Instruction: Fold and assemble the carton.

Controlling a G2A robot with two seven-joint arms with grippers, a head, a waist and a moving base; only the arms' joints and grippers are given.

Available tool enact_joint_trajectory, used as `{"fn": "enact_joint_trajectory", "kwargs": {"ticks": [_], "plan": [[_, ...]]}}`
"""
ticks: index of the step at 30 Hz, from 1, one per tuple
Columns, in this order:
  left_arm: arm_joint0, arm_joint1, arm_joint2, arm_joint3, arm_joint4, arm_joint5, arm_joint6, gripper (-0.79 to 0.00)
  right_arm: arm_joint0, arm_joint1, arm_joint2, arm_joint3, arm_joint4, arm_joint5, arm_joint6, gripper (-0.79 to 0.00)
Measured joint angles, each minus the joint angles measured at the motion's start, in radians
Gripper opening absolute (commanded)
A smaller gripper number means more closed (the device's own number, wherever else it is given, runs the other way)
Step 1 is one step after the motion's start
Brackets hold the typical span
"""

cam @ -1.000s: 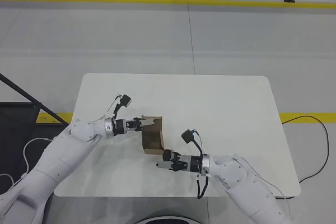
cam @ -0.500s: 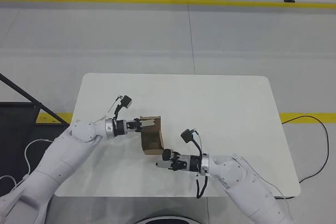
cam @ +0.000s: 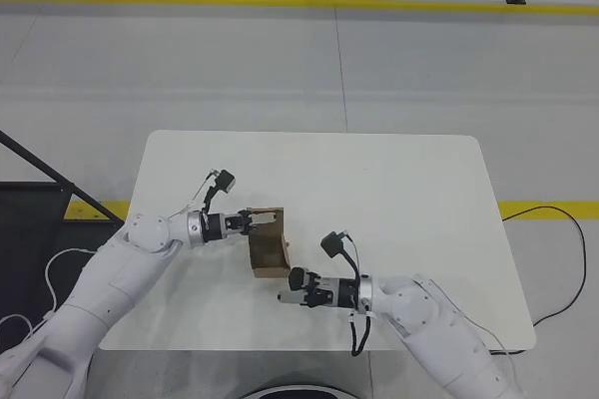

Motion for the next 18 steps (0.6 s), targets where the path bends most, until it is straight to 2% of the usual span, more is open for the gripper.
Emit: {"fn": "enact_joint_trajectory", "kwargs": {"ticks": [6, 10, 14, 18], "plan": [[0.007, 0.008, -0.05, 0.047, -0.003, -0.011, 0.015, 0.0, -0.018, 0.01, 0.026, -0.019, -0.016, -0.014, 0.014, 0.0], [0.03, 0.024, -0.106, 0.062, -0.012, -0.027, 0.025, 0.0, -0.035, 0.019, 0.055, -0.034, -0.02, -0.018, 0.013, 0.0], [0.073, 0.041, -0.156, 0.042, -0.023, -0.023, 0.017, 0.0, -0.039, 0.022, 0.065, -0.041, -0.02, -0.005, 0.014, 0.0], [0.132, 0.054, -0.191, -0.013, -0.016, -0.001, 0.053, 0.0, -0.024, 0.016, 0.06, -0.017, -0.022, 0.027, -0.014, 0.0]]}}
